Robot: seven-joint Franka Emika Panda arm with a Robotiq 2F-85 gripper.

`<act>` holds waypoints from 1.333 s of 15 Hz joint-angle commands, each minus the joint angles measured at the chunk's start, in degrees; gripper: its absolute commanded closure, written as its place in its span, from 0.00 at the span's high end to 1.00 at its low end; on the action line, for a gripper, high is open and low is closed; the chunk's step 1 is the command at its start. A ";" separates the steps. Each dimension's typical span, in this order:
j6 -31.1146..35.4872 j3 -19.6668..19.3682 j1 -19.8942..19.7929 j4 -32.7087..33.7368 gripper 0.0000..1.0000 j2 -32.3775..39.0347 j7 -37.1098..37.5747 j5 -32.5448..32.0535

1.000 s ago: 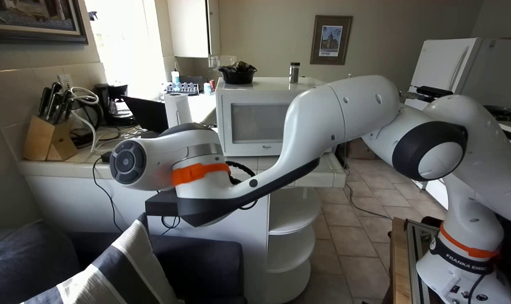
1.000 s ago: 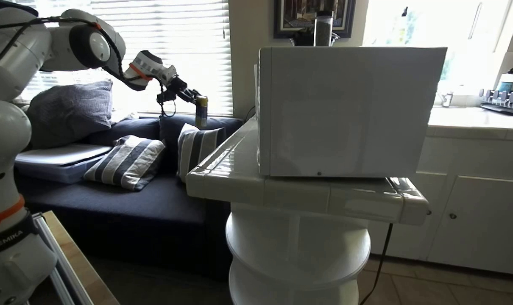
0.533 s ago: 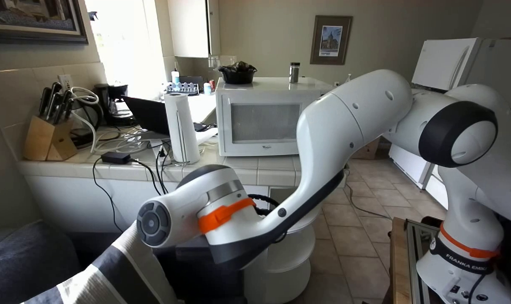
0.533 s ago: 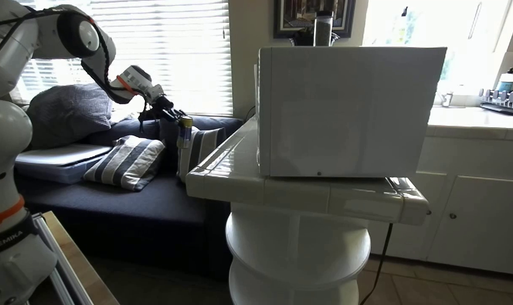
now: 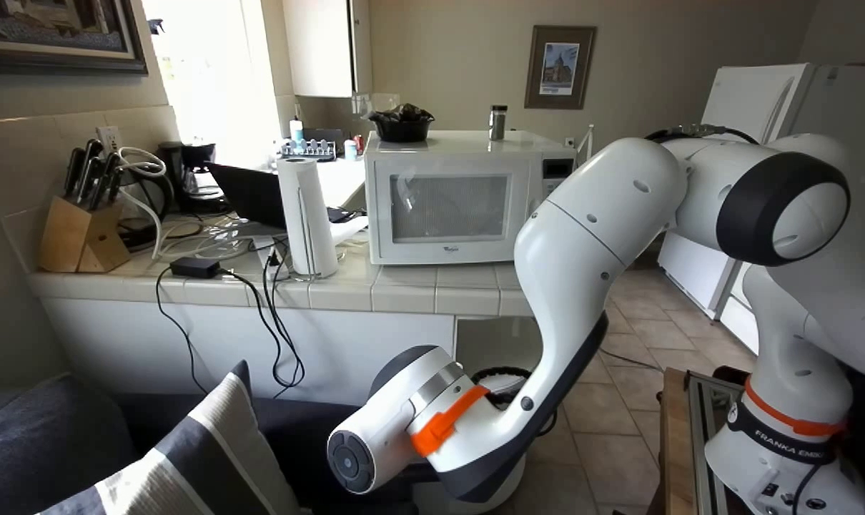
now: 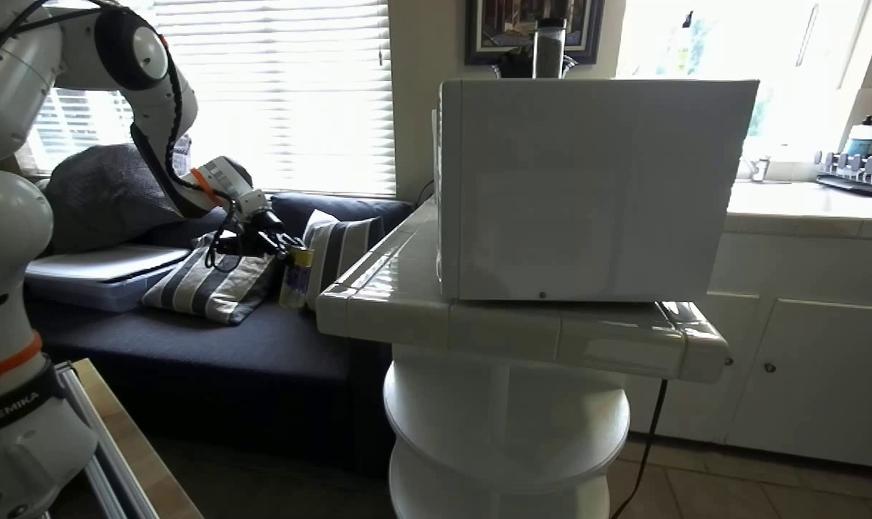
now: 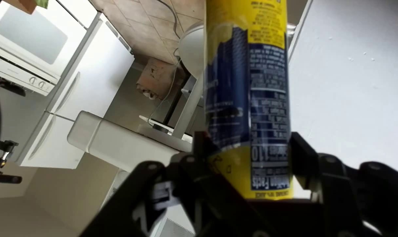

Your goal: Move the can to the shelf below the counter

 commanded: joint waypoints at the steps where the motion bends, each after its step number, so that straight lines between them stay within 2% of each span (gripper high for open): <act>1: -0.91 2.48 -2.01 0.87 0.63 0.25 0.51 -1.10; 10: -0.87 2.72 -1.99 2.40 0.63 0.21 0.42 -1.03; 11: -0.87 2.72 -1.99 2.40 0.38 0.20 0.42 -1.03; 12: -0.91 2.63 -2.02 2.03 0.38 0.44 1.26 -1.21; 16: 2.83 2.34 -2.36 -5.13 0.38 1.18 9.52 -6.34; 20: 5.82 2.69 -4.49 -10.76 0.38 4.13 20.66 -8.01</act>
